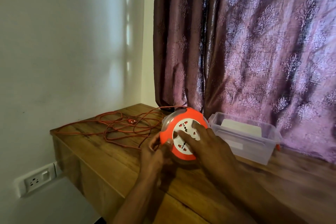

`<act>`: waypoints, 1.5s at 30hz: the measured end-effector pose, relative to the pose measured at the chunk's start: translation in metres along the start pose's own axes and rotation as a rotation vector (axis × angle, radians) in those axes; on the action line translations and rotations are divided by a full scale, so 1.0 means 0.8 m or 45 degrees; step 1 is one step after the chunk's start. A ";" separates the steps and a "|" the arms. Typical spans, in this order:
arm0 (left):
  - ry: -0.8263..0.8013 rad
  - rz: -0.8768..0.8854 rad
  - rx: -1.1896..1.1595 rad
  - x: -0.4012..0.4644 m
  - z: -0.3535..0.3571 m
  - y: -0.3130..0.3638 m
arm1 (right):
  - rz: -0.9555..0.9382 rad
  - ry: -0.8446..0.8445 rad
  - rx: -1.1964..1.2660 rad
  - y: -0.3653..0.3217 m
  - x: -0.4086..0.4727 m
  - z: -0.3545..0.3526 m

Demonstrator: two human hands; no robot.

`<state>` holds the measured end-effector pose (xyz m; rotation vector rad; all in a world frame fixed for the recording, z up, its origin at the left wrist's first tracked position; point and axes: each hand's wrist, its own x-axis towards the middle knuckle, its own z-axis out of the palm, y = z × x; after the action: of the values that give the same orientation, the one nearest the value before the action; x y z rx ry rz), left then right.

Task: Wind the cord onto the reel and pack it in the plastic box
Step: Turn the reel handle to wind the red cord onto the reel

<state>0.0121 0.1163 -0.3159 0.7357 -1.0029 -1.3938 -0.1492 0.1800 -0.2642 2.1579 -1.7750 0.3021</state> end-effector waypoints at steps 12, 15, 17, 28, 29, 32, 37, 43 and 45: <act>-0.034 0.098 -0.022 -0.020 -0.004 0.004 | 0.170 0.200 -0.038 -0.014 -0.001 -0.005; 0.010 0.098 -0.021 -0.024 0.008 -0.009 | 0.503 0.333 0.167 -0.029 0.000 0.002; 0.028 0.067 -0.066 -0.025 0.014 -0.017 | 0.580 0.314 0.193 -0.038 0.002 0.006; 0.125 0.096 -0.109 0.021 0.011 -0.035 | 0.113 0.021 -0.007 -0.020 0.021 0.033; 0.119 0.108 -0.080 0.027 0.012 -0.035 | 0.111 0.015 -0.013 -0.017 0.024 0.037; 0.111 0.135 0.020 0.047 0.016 -0.034 | 0.151 -0.010 0.000 -0.002 0.036 0.043; 0.064 0.144 0.076 0.080 0.030 -0.038 | 0.274 0.110 0.082 0.017 0.055 0.043; 0.043 0.225 0.137 0.123 0.055 -0.049 | 0.599 0.327 0.253 0.035 0.091 0.050; 0.081 0.220 0.140 0.138 0.061 -0.053 | 0.600 0.368 0.241 0.042 0.103 0.052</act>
<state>-0.0601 0.0111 -0.3185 0.7513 -1.0736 -1.1673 -0.1673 0.0839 -0.2684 1.6678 -2.1216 0.8781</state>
